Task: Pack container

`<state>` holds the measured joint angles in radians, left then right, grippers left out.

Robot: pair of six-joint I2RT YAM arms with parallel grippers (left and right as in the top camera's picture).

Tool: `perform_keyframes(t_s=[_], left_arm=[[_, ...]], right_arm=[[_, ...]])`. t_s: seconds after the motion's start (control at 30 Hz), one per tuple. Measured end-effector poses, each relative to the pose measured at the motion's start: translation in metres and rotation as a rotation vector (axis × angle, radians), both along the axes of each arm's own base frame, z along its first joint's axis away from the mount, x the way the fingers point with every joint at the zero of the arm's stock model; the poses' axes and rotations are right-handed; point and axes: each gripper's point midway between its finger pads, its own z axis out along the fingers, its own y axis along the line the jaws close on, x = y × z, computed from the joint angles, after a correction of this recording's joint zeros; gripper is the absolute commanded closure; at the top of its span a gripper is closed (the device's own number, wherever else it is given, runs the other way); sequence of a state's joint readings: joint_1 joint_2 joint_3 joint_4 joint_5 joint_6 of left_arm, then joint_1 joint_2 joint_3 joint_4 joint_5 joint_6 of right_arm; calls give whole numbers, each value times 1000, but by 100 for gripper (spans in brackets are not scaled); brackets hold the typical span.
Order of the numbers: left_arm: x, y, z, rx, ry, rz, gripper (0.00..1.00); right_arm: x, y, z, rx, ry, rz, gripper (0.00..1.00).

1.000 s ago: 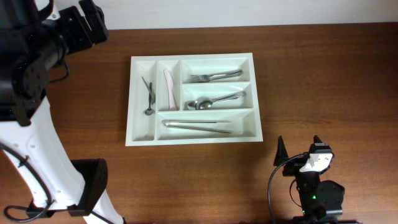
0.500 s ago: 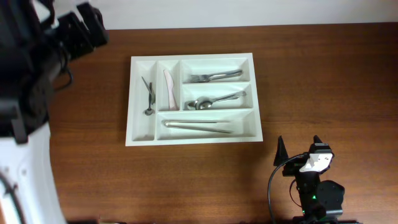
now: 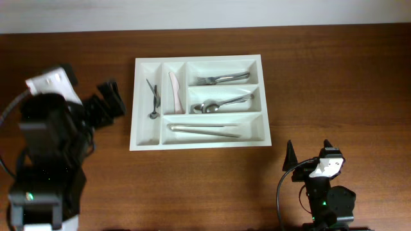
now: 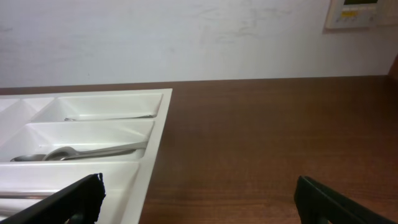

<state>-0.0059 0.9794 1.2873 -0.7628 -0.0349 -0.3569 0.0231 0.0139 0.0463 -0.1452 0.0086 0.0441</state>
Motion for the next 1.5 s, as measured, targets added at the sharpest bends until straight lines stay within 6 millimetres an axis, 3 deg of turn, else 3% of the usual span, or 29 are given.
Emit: perform_keyframes(t_s=[0.3, 0.5, 0.83, 1.27, 1.5], left_arm=[[-34, 1, -50, 2, -203, 6, 1], [-45, 2, -85, 72, -259, -13, 1], [-66, 2, -109, 252, -371, -57, 1], [-71, 1, -138, 280, -493, -56, 1], [-65, 0, -172, 281, -428, -69, 1]], right_arm=[[0, 0, 0, 0, 0, 0, 1], [0, 0, 0, 0, 0, 0, 1], [0, 0, 0, 0, 0, 0, 1], [0, 0, 0, 0, 0, 0, 1], [0, 0, 0, 0, 0, 0, 1]])
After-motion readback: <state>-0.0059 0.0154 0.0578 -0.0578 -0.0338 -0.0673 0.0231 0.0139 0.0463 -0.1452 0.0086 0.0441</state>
